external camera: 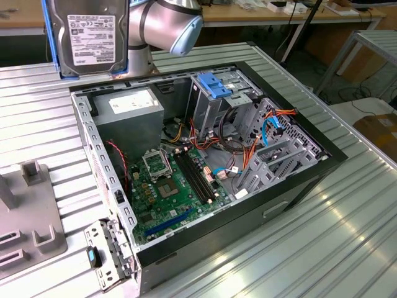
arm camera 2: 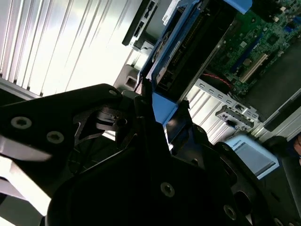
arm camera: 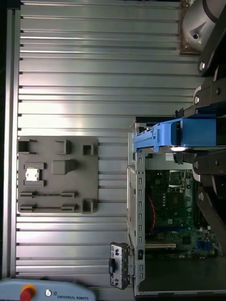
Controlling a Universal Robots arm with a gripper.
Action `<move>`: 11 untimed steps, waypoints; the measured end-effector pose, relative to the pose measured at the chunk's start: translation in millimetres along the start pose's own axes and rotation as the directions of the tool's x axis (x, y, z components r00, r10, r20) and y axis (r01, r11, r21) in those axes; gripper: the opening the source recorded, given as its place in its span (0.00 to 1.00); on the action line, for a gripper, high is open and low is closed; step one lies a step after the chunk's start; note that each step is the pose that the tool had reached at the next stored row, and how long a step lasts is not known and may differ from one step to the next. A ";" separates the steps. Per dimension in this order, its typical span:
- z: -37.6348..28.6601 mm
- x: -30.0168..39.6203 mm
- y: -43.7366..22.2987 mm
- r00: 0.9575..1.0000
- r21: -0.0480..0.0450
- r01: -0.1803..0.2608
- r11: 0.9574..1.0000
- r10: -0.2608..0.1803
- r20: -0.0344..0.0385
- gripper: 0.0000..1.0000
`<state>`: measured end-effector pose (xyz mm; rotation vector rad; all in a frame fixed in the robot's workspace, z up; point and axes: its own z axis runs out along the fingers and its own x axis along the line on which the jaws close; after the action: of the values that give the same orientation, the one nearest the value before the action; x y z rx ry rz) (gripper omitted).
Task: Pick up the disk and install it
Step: 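Pick up the disk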
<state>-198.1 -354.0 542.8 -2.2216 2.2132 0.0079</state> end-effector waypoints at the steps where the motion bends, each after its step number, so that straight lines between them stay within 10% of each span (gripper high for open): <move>1: 0.0 0.1 -8.0 1.000 0.000 0.000 1.000 0.000 0.000 0.37; 8: 0.1 0.0 -53.5 1.000 0.000 0.006 1.000 -0.006 0.000 0.37; 11: 0.1 -0.2 -53.8 1.000 0.000 0.007 1.000 -0.007 0.000 0.37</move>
<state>-144.3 -353.6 542.7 -2.2293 2.2052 0.0079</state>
